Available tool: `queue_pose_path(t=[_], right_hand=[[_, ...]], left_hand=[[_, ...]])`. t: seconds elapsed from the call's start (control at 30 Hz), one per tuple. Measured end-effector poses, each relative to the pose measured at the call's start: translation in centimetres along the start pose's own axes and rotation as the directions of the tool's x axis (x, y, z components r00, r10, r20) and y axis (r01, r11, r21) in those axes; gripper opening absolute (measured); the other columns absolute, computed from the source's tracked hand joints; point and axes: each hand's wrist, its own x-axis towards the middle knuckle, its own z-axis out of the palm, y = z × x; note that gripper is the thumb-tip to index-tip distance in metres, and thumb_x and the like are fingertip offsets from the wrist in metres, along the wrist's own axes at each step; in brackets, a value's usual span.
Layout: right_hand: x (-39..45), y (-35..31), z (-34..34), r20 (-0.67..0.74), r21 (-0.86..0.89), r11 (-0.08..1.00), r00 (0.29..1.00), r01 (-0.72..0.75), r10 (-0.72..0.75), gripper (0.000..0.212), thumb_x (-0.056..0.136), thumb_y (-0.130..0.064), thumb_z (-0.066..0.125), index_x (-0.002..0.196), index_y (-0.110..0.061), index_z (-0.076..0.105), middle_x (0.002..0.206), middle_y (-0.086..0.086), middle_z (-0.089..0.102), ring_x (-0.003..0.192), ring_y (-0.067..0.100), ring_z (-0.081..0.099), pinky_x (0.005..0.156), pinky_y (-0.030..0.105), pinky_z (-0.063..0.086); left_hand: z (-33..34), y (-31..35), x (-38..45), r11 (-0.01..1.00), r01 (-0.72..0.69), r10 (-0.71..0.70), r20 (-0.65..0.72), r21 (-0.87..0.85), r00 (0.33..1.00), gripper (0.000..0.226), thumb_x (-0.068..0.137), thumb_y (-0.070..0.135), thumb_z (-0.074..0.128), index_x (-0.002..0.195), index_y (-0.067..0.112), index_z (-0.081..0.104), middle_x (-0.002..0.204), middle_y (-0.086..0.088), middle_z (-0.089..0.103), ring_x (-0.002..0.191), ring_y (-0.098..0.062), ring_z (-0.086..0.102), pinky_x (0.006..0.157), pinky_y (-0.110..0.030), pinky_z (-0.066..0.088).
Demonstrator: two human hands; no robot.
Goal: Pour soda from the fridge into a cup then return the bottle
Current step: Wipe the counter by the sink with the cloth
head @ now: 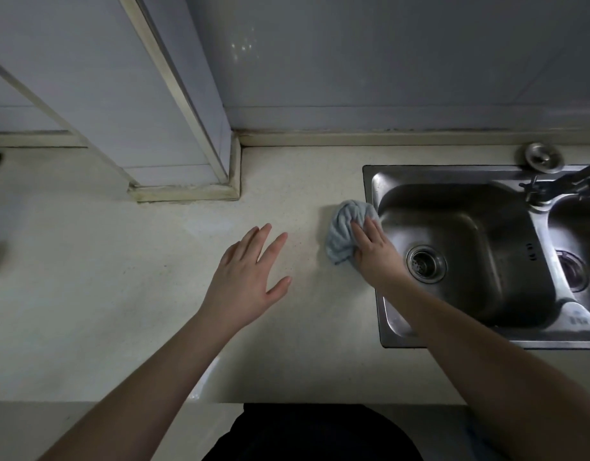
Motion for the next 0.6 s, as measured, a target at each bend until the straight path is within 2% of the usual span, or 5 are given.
queue_pose_path(t=[0.1,0.2,0.27,0.43,0.6], right_hand=[[2.2,-2.1,0.3,0.012,-0.029,0.999,0.999,-0.034,0.035,0.06,0.095,-0.03,0.049,0.15,-0.017,0.027,0.158,0.014,0.018,0.146,0.034,0.009,0.117,0.05,0.02],[3.5,-4.8,0.6,0.073,-0.057,0.996,0.995,-0.069,0.073,0.064,0.098,-0.034,0.042,0.152,-0.027,0.009,0.16,0.011,-0.003,0.147,0.031,-0.005,0.12,0.044,0.006],[4.0,-7.0,0.5,0.12,-0.062,0.996,0.99,-0.067,0.074,0.061,0.1,-0.035,0.038,0.152,-0.032,0.006,0.159,0.013,-0.01,0.146,0.034,-0.009,0.119,0.046,0.004],[4.4,-14.3,1.9,0.251,-0.042,0.998,0.968,0.039,-0.027,0.054,0.098,-0.04,0.033,0.149,-0.04,0.017,0.159,0.015,-0.013,0.144,0.039,-0.012,0.118,0.049,0.002],[2.5,-21.5,5.8,0.36,-0.051,0.97,0.91,0.237,-0.204,0.06,0.095,-0.051,0.036,0.15,-0.041,0.013,0.158,0.012,-0.017,0.144,0.035,-0.017,0.118,0.048,0.001]], left_hand=[[-0.3,-0.7,-0.5,0.999,0.037,-0.037,-0.015,-0.012,0.999,0.073,0.091,0.062,0.025,0.154,0.025,0.022,0.162,-0.005,0.021,0.148,-0.025,0.019,0.114,-0.045,0.028],[-0.7,-1.4,-1.3,0.997,0.068,-0.069,-0.03,-0.038,0.997,0.073,0.091,0.062,0.026,0.153,0.025,0.024,0.161,-0.005,0.022,0.148,-0.025,0.02,0.113,-0.046,0.03],[-1.1,-1.8,-2.0,0.995,0.083,-0.086,-0.045,-0.055,0.995,0.074,0.09,0.063,0.026,0.153,0.024,0.025,0.161,-0.004,0.021,0.148,-0.024,0.019,0.113,-0.046,0.029],[-2.2,-3.5,-3.7,0.99,0.134,-0.137,-0.091,-0.045,0.986,0.076,0.089,0.063,0.026,0.153,0.022,0.028,0.161,-0.004,0.023,0.148,-0.024,0.021,0.113,-0.044,0.028],[-2.2,-5.2,-6.0,0.98,0.197,-0.199,-0.103,-0.026,0.975,0.074,0.088,0.061,0.03,0.151,0.021,0.032,0.159,-0.006,0.028,0.146,-0.025,0.026,0.112,-0.044,0.031]])
